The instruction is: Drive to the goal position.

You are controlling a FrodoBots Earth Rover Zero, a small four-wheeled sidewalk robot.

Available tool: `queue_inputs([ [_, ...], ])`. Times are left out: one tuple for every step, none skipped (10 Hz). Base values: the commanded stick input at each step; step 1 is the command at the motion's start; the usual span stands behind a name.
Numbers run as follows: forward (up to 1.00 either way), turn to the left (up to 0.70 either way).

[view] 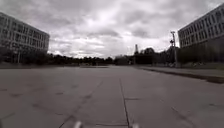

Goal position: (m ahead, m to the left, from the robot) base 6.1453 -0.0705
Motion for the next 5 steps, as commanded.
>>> queue_inputs([
  [0.7,0.0],
  [0.7,0.0],
  [0.7,0.0],
  [0.7,0.0],
  [0.7,0.0],
])
